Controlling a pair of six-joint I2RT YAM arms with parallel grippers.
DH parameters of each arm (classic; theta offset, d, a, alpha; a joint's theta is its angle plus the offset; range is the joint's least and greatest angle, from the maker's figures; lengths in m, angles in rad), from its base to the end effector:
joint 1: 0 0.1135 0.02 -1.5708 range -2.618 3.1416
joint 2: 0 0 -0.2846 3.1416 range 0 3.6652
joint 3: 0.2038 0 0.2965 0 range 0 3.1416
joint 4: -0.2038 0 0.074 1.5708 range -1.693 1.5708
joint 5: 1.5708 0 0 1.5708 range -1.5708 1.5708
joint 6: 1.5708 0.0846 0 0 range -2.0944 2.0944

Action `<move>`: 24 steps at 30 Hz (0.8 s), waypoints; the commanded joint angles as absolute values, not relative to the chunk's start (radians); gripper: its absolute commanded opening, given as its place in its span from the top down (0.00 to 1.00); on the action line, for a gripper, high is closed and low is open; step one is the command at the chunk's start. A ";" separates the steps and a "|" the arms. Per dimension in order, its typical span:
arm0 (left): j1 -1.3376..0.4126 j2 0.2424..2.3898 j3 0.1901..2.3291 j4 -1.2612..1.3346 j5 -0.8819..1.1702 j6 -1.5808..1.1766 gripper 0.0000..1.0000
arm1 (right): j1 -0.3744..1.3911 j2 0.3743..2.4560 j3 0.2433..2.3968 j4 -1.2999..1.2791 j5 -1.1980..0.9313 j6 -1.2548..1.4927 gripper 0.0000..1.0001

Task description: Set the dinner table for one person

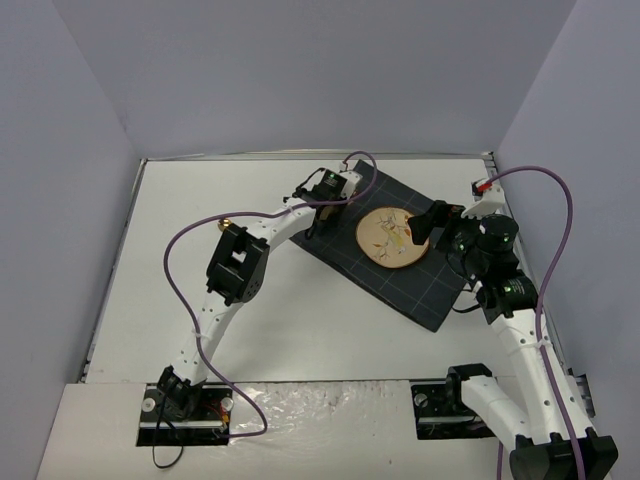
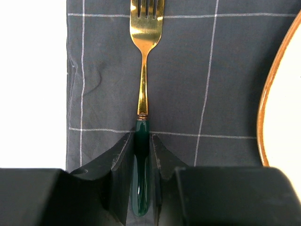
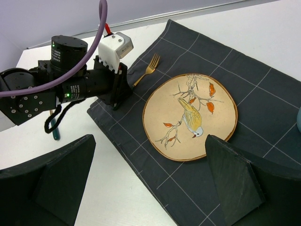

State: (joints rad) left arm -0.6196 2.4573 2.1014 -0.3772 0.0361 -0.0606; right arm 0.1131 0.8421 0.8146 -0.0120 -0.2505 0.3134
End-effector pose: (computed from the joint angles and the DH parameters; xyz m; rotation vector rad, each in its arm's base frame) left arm 0.5286 -0.3808 0.1424 0.6622 2.2390 -0.3865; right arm 0.2741 0.0522 0.3717 -0.0332 1.6346 0.5299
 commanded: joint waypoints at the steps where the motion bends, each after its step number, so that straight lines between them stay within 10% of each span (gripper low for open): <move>1: -0.603 2.380 2.091 -0.418 0.020 -0.057 0.71 | 0.121 0.823 0.823 0.044 -0.246 0.303 0.00; 13: -0.577 2.175 2.012 -0.415 -0.096 -0.173 0.15 | 0.121 0.810 0.841 0.040 -0.259 0.287 0.00; 24: -0.481 1.807 1.560 -0.397 -0.275 -0.515 0.11 | 0.124 0.812 0.842 0.026 -0.316 0.275 0.00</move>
